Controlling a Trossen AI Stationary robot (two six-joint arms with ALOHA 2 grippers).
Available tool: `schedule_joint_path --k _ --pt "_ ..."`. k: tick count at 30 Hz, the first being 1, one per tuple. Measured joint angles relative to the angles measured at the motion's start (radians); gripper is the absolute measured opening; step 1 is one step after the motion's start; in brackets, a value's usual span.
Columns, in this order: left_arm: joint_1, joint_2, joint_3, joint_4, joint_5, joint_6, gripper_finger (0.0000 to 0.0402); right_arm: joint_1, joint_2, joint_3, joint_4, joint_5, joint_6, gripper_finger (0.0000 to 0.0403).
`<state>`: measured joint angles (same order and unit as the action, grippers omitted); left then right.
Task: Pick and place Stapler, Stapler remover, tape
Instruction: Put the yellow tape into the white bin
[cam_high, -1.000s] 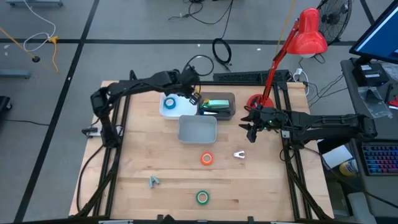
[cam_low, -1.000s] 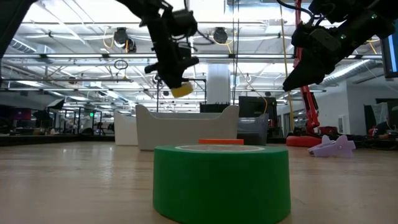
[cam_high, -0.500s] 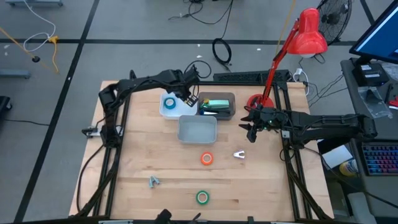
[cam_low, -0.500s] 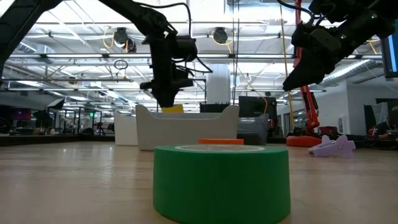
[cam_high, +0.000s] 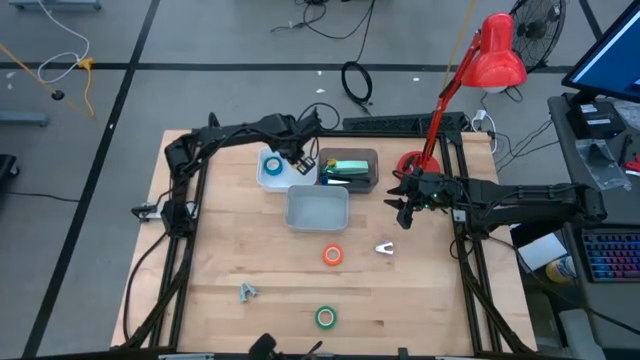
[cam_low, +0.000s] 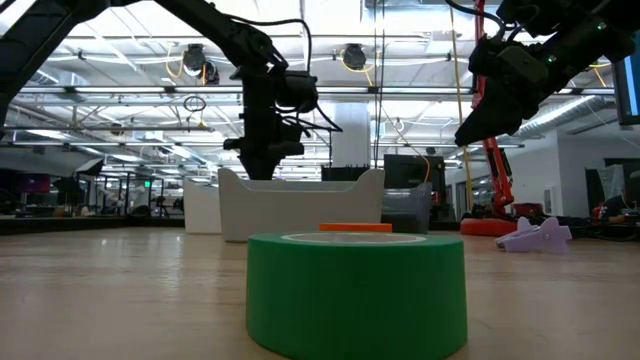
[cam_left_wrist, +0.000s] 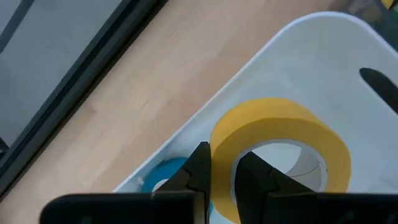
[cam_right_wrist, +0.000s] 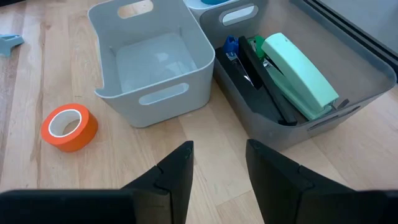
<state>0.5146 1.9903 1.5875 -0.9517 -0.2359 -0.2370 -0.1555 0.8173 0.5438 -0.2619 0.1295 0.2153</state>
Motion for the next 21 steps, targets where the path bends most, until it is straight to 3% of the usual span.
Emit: schedule_joint_path --k 14,21 --pt "0.009 0.0 -0.099 0.098 -0.013 0.026 0.0039 0.0 0.0 0.0 0.0 0.0 0.0 0.0139" --pt "-0.011 0.0 -0.155 0.147 -0.131 0.06 0.0039 0.0 0.0 0.0 0.0 0.0 0.0 0.0139"
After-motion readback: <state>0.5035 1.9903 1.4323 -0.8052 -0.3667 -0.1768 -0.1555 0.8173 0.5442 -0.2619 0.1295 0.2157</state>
